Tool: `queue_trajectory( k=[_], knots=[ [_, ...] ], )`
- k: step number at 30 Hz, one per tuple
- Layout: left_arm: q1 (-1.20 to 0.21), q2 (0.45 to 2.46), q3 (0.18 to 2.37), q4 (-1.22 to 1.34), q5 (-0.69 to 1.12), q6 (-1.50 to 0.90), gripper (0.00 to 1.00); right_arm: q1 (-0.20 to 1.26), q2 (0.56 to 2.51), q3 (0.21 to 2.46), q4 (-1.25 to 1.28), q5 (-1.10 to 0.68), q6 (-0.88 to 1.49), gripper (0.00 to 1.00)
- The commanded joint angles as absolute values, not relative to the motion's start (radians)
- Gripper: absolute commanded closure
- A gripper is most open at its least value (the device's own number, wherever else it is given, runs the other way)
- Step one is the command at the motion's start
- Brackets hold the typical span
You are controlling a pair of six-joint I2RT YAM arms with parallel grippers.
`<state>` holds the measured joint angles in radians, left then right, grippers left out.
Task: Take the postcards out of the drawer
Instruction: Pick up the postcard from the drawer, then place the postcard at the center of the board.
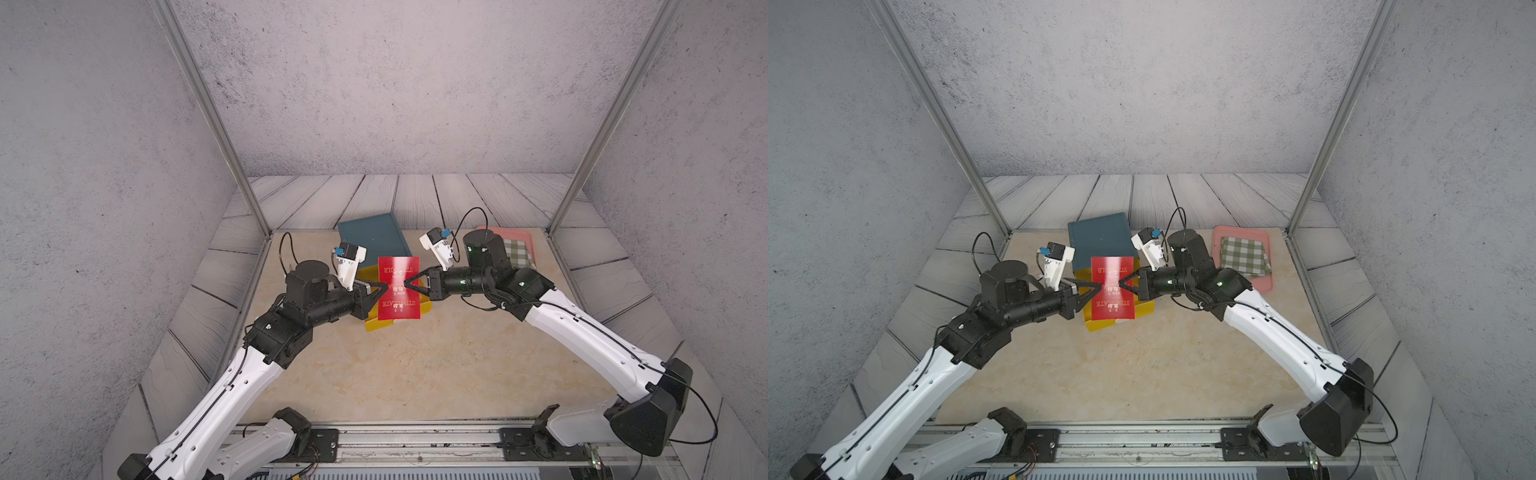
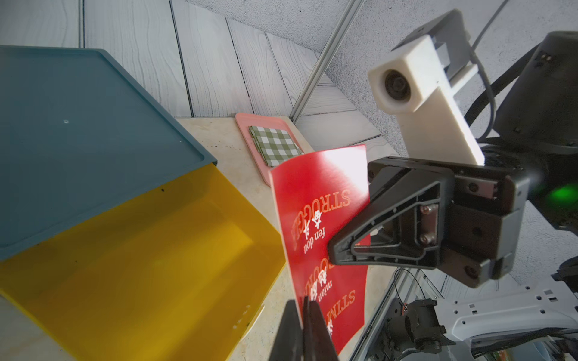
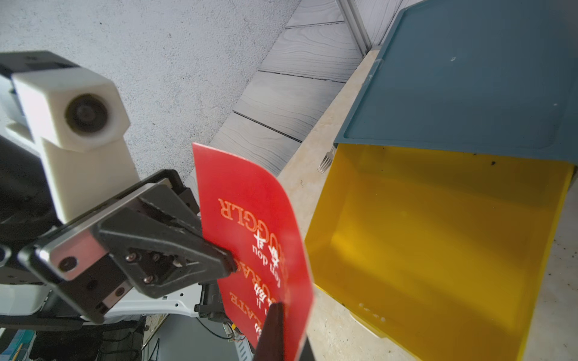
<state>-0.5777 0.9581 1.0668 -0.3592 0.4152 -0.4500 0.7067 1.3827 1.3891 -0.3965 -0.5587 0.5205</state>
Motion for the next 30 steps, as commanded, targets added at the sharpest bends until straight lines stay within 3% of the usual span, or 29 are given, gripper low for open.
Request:
queue_trajectory(
  k=[1, 6, 19, 23, 30],
  knots=[
    [-0.613, 0.971, 1.072, -0.374, 0.397, -0.426, 0.97, 0.708, 1.376, 1.434, -0.412, -0.464, 0.514, 1.0],
    [-0.62, 0.963, 1.085, -0.404, 0.357, -0.405, 0.88, 0.712, 1.374, 1.444, -0.44, -0.463, 0.498, 1.0],
    [-0.607, 0.931, 1.122, -0.53, 0.235, -0.306, 0.43, 0.71, 1.22, 1.384, -0.557, -0.511, 0.522, 1.0],
    [-0.583, 0.9, 1.115, -0.531, 0.211, -0.295, 0.38, 0.71, 1.14, 1.322, -0.659, -0.54, 0.528, 1.0],
    [-0.574, 0.913, 1.096, -0.511, 0.25, -0.301, 0.36, 0.709, 1.016, 1.131, -0.852, -0.542, 0.581, 1.0]
  ],
)
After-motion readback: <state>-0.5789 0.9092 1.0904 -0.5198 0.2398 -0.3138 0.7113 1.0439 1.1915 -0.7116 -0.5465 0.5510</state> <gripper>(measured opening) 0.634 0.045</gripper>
